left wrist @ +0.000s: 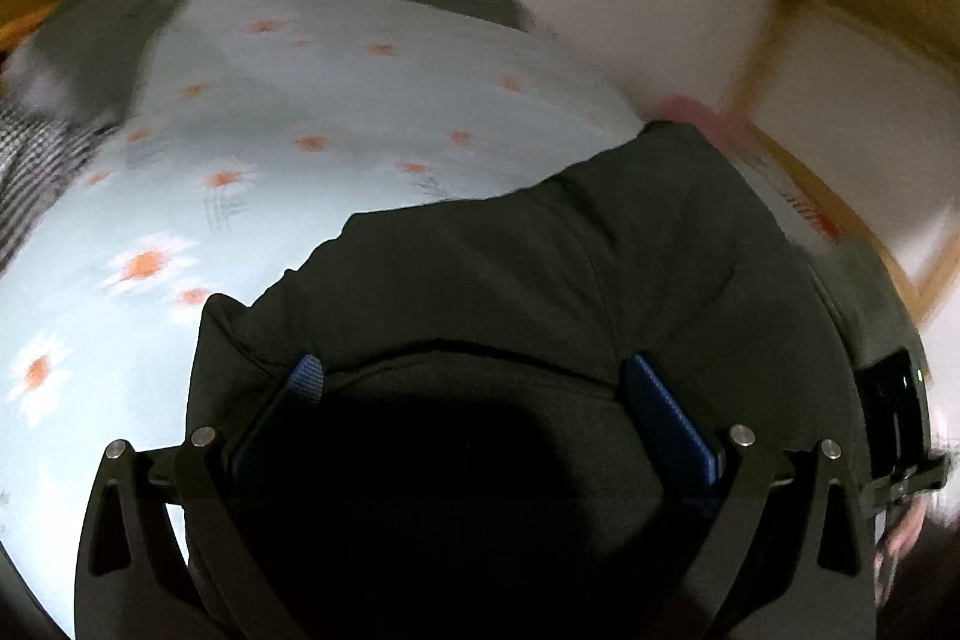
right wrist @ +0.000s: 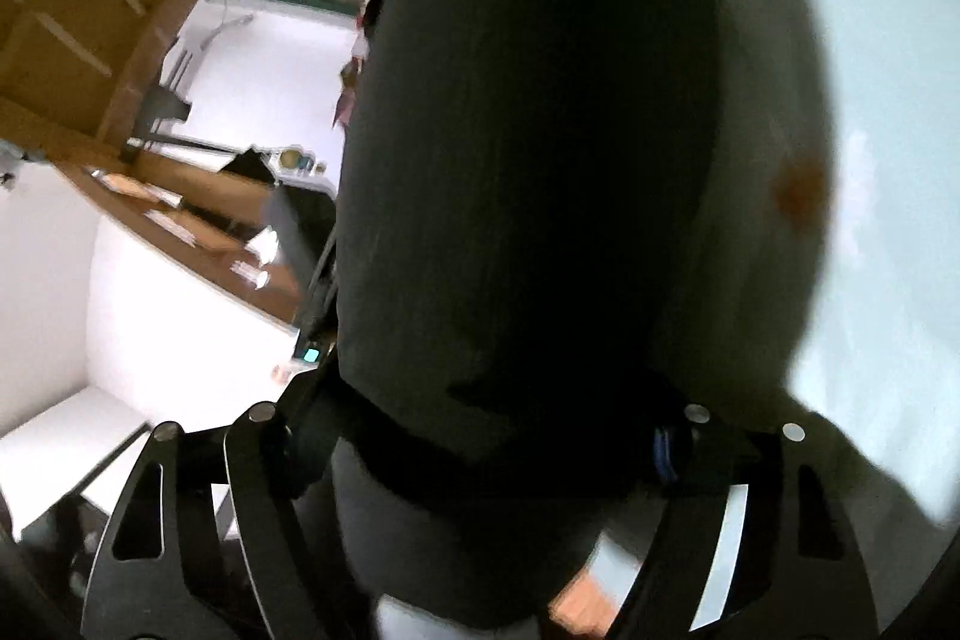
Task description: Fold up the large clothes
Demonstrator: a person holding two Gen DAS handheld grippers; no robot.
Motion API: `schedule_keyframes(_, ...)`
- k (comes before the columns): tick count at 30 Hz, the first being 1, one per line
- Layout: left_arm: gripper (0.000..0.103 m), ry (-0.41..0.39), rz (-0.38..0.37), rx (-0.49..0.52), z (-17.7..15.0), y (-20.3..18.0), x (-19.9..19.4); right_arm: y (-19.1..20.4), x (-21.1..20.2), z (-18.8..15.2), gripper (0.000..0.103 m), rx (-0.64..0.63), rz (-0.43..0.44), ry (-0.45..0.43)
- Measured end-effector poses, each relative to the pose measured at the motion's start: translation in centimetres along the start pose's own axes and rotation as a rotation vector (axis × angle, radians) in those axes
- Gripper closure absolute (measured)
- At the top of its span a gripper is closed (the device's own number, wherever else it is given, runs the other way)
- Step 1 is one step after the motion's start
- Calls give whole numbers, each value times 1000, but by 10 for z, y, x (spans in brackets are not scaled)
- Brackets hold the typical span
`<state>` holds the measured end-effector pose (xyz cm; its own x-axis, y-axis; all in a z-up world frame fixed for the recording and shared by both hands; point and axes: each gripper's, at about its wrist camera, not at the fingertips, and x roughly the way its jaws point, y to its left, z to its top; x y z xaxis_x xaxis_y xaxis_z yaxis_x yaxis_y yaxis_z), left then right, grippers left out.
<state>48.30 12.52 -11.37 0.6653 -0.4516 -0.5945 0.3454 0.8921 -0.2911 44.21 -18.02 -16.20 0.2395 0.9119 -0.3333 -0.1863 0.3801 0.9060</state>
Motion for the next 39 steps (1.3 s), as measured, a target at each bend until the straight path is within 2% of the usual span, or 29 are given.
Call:
schedule_keyframes(2, 5, 32, -58, 73, 0, -21, 10, -7, -6, -16, 2, 20, 27, 40)
schedule_keyframes(3, 4, 38, -77, 101, 1, -31, 15, -10, -8, -20, 2, 30, 5, 15)
schedule_keyframes(5, 4, 41, -32, 152, 4, -50, 23, -10, -7, -21, 2, 61, -57, -50)
schedule_keyframes(7, 5, 55, 13, 115, 10, -49, 25, -11, -12, -20, 6, 97, -64, -135)
schedule_keyframes(8, 5, 59, 31, 58, 13, -44, 20, -13, -16, -20, 15, 108, -65, -172)
schedule_keyframes(10, 5, 35, 58, -46, 14, -34, -1, -19, -23, -22, 23, 134, -42, -227)
schedule_keyframes(12, 5, -51, 28, -219, 3, -20, -41, -23, -26, -25, 25, 154, -15, -258)
schedule_keyframes(13, 5, -97, 38, -339, -8, -9, -60, -25, -28, -26, 26, 166, 0, -271)
schedule_keyframes(15, 5, -109, 60, -539, -28, 5, -80, -30, -29, -29, 26, 203, 44, -310)
schedule_keyframes(16, 5, -144, 22, -644, -47, 11, -91, -33, -30, -30, 27, 218, 63, -328)
schedule_keyframes(17, 5, -166, -7, -706, -65, 12, -99, -36, -31, -30, 28, 233, 84, -342)
schedule_keyframes(18, 5, -173, -7, -727, -79, 9, -104, -38, -31, -30, 28, 244, 99, -353)
schedule_keyframes(20, 5, -191, 13, -701, -103, -3, -115, -42, -31, -31, 28, 271, 131, -374)
schedule_keyframes(22, 5, -256, 26, -704, -119, -13, -129, -43, -33, -31, 28, 281, 141, -380)
schedule_keyframes(23, 5, -302, 35, -734, -127, -18, -137, -41, -31, -31, 28, 284, 141, -382)
schedule_keyframes(24, 5, -316, 27, -779, -133, -22, -139, -40, -30, -32, 28, 292, 147, -387)
schedule_keyframes(26, 5, -301, -10, -894, -151, -30, -140, -37, -28, -32, 28, 296, 149, -395)
schedule_keyframes(28, 5, -310, -29, -946, -166, -38, -140, -34, -29, -34, 28, 291, 142, -395)
schedule_keyframes(29, 5, -300, -65, -943, -171, -41, -130, -32, -28, -33, 28, 288, 138, -393)
schedule_keyframes(31, 5, -229, -78, -923, -170, -42, -111, -36, -36, -32, 28, 283, 133, -391)
schedule_keyframes(32, 5, -179, -80, -955, -175, -41, -102, -36, -37, -33, 28, 282, 130, -390)
schedule_keyframes(35, 5, -246, -179, -1081, -190, -36, -94, -42, -42, -36, 28, 260, 109, -371)
schedule_keyframes(36, 5, -258, -226, -1088, -189, -34, -88, -41, -40, -36, 28, 249, 96, -365)
schedule_keyframes(39, 4, -306, -259, -1072, -187, -24, -75, -36, -32, -35, 28, 226, 70, -341)
